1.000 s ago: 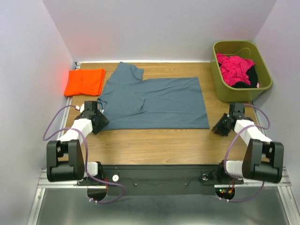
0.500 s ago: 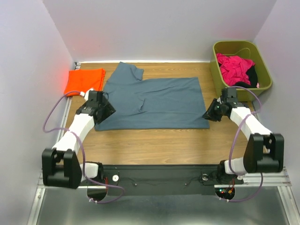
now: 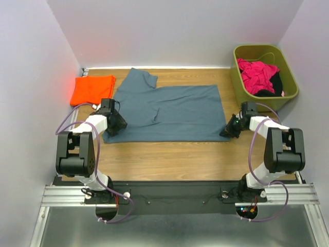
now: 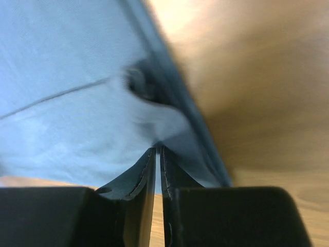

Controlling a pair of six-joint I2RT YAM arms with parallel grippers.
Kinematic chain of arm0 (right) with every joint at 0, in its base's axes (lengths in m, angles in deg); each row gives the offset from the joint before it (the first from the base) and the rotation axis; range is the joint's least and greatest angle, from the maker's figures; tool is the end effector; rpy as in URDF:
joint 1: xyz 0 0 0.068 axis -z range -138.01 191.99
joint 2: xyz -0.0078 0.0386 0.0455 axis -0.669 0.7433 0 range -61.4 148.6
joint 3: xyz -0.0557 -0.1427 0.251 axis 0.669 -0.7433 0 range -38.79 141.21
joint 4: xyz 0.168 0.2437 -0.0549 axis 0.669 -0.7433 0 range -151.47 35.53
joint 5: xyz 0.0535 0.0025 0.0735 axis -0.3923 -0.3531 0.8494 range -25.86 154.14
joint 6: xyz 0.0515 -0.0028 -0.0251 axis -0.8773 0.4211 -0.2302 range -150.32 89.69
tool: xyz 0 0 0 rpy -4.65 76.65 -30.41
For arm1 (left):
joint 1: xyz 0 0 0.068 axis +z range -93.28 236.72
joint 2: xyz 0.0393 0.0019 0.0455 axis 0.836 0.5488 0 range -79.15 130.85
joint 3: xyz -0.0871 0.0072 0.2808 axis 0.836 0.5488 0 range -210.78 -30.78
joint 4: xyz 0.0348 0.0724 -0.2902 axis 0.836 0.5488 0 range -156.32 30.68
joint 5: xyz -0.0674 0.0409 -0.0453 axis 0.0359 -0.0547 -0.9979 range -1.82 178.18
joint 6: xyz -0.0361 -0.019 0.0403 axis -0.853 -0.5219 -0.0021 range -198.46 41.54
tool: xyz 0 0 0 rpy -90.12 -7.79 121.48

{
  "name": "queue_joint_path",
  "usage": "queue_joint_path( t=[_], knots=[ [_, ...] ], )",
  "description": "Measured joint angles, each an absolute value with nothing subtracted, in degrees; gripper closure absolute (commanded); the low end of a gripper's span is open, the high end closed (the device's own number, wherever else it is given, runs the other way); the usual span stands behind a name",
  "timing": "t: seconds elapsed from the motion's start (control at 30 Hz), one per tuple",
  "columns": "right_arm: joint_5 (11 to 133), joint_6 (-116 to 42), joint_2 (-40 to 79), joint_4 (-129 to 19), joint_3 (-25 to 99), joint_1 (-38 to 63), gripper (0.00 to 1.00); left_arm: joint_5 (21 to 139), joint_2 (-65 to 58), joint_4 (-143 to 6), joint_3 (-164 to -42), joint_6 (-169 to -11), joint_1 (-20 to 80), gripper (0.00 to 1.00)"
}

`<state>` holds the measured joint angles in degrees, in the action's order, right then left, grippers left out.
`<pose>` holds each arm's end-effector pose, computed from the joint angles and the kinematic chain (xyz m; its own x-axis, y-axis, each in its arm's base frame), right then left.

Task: Fold and stack the t-shirts
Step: Fold the tshirt

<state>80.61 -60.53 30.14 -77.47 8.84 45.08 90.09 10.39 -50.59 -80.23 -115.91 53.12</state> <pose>0.3204 -0.0059 0.1397 -0.8236 0.5278 -0.2076 0.4110 0.8077 0.4228 0.3397 -0.0200 0.1657 -0.6821 -0.5660 -0.4629 -0.4671 0.8244 -0.3197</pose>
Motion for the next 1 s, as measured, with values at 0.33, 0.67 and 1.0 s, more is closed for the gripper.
queue_joint_path(
  t=[0.33,0.67,1.0],
  knots=[
    [84.5,-65.34,15.94,-78.11,-5.6,55.96,0.81,82.96,-2.62,-56.52,-65.9,-121.57,55.9,0.37],
    [83.28,-66.04,5.14,-86.94,-6.52,57.3,0.76,79.79,-21.0,-43.29,-57.61,-128.39,56.1,0.29],
    [77.53,-53.1,17.42,-90.43,21.96,42.04,0.69,90.2,-10.9,-40.43,-82.27,-114.01,56.1,0.2]
  ],
)
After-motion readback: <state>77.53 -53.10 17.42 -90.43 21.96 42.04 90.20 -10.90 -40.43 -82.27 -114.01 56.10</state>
